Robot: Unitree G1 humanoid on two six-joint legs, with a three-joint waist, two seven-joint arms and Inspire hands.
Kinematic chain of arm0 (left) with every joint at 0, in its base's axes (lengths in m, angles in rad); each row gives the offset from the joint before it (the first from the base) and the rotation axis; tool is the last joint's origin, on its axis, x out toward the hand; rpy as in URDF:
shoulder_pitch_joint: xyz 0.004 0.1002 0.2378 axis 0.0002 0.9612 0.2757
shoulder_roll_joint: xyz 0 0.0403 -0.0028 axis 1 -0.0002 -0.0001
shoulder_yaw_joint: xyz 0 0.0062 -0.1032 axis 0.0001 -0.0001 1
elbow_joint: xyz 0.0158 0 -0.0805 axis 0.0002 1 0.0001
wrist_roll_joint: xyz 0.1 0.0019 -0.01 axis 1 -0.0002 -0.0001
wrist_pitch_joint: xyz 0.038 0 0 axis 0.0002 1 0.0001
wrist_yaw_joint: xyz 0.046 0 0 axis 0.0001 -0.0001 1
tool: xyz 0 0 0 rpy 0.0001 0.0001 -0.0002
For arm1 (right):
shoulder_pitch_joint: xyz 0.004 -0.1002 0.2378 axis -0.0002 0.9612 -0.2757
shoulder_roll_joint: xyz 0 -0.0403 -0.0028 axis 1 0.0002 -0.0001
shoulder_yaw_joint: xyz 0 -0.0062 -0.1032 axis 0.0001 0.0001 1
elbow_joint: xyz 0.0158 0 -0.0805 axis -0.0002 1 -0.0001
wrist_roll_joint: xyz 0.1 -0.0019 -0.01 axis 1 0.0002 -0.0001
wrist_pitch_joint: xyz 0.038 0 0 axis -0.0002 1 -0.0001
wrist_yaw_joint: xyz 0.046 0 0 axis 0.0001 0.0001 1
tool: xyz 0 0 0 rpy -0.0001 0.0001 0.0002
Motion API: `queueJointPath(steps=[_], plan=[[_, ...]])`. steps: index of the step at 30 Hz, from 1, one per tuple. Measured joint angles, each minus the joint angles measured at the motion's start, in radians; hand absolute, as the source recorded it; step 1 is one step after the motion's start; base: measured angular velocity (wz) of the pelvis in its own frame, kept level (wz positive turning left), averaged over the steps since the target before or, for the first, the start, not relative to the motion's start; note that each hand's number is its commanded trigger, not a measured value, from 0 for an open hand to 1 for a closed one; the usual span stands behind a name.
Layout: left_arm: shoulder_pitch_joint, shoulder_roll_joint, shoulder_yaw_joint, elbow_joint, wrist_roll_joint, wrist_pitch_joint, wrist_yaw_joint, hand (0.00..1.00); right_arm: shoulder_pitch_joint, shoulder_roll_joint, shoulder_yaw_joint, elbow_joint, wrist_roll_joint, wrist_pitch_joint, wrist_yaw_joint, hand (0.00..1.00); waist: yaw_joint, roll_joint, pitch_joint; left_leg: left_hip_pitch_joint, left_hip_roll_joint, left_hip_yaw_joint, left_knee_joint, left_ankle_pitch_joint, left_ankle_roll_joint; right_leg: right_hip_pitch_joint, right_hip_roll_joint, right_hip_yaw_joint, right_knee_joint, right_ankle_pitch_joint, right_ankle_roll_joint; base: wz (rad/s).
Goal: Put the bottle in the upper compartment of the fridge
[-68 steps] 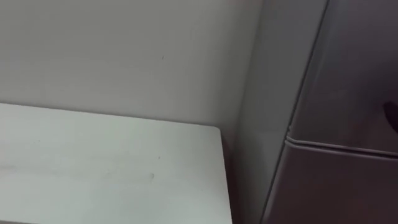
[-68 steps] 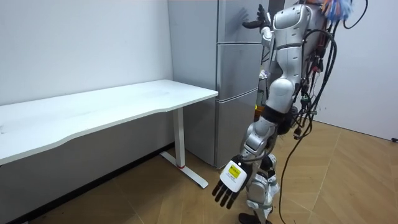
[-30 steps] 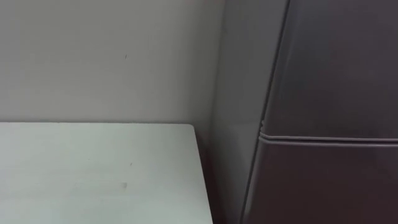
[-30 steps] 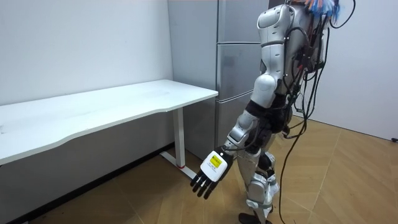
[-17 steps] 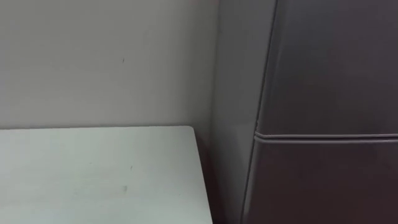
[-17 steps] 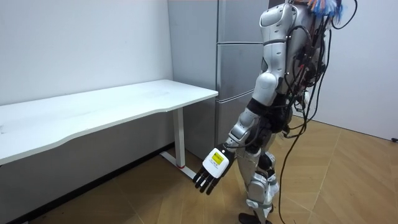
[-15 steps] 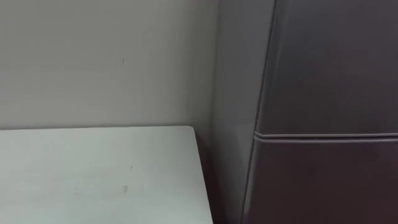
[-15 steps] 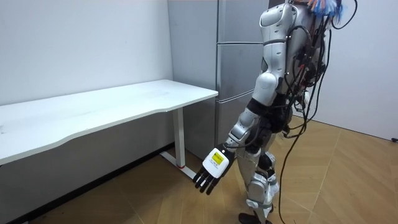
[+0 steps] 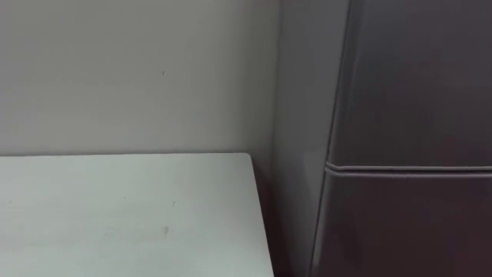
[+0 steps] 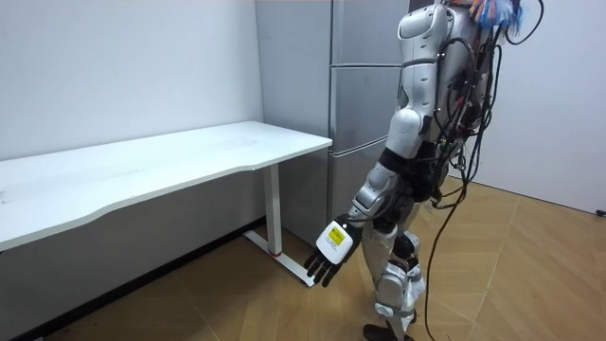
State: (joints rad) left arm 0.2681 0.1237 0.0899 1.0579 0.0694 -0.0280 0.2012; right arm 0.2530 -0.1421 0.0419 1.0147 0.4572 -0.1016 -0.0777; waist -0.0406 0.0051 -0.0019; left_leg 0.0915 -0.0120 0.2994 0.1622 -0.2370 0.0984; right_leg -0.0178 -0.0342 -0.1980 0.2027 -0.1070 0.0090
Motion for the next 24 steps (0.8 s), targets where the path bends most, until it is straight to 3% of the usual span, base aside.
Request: queueJointPath(steps=[8, 18, 24], plan=[[-0.011, -0.003, -0.041, 0.001, 0.000, -0.001, 0.004, 0.00, -0.095, 0.002, 0.051, 0.144, -0.035, 0.018, 0.121, 0.00, 0.016, -0.014, 0.0040, 0.000, 0.001, -0.013, -0.013, 0.000, 0.000, 0.016, 0.004, -0.003, -0.016, -0.001, 0.005, 0.05], [-0.012, -0.008, -0.040, 0.003, 0.005, 0.003, 0.014, 0.00, -0.117, 0.003, 0.042, 0.192, -0.034, 0.038, 0.159, 0.00, 0.016, -0.025, 0.0046, 0.008, 0.000, -0.038, -0.020, -0.001, -0.001, 0.039, 0.007, -0.010, -0.034, -0.002, 0.007, 0.07], [-0.033, -0.009, -0.050, 0.006, 0.005, 0.008, 0.014, 0.00, -0.115, 0.004, 0.042, 0.194, -0.029, 0.038, 0.166, 0.00, 0.015, -0.020, 0.0036, 0.007, 0.000, -0.037, -0.018, -0.001, -0.001, 0.041, 0.008, -0.022, -0.035, 0.000, 0.008, 0.00]])
